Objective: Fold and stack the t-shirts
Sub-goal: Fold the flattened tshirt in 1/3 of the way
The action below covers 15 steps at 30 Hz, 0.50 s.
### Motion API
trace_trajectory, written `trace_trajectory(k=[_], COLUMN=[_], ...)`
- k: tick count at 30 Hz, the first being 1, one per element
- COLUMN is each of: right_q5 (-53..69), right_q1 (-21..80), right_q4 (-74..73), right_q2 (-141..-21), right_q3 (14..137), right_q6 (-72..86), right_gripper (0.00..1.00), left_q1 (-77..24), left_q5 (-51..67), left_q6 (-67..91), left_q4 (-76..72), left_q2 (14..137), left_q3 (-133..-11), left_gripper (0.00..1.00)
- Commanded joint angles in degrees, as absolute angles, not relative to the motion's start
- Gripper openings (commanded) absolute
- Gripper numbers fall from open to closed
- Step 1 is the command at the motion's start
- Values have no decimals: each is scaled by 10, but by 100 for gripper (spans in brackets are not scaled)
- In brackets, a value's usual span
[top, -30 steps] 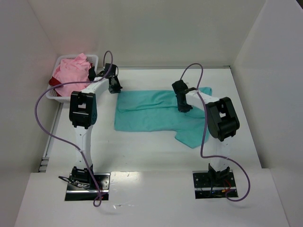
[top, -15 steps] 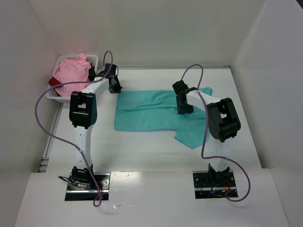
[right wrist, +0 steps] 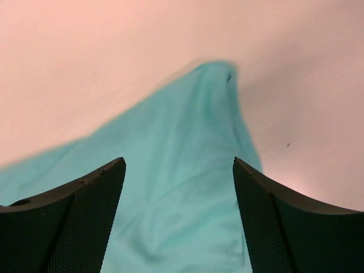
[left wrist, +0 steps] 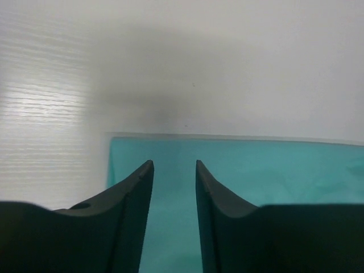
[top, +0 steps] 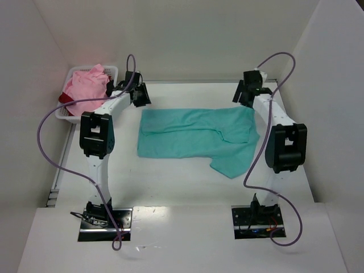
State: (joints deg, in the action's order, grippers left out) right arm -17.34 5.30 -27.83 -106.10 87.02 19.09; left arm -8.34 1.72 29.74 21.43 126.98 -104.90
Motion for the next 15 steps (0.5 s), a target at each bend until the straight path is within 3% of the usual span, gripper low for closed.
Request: trace_trajectory(k=[1,6,11,15], right_q5=[-182,-182,-175,-180], right_q1=[27,2,-10,-15], right_q4=[-244,-229,-222,-234], right_q2=[-1101,-1152,-1201,-1245], right_q3=[907,921,939,973], right_q6=[205,192,171,165], right_gripper=[81,80,82,79], left_q1=[-96,-107,-107,-107], left_q5=[47,-9,-43,-48], left_q6=[282,282,282,282], left_q4=[201,201,212,228], left_q2=[1256,1261,1267,1286], left_q3=[-1037,-1027,-1027,-1048], left_gripper=[46,60,61,51])
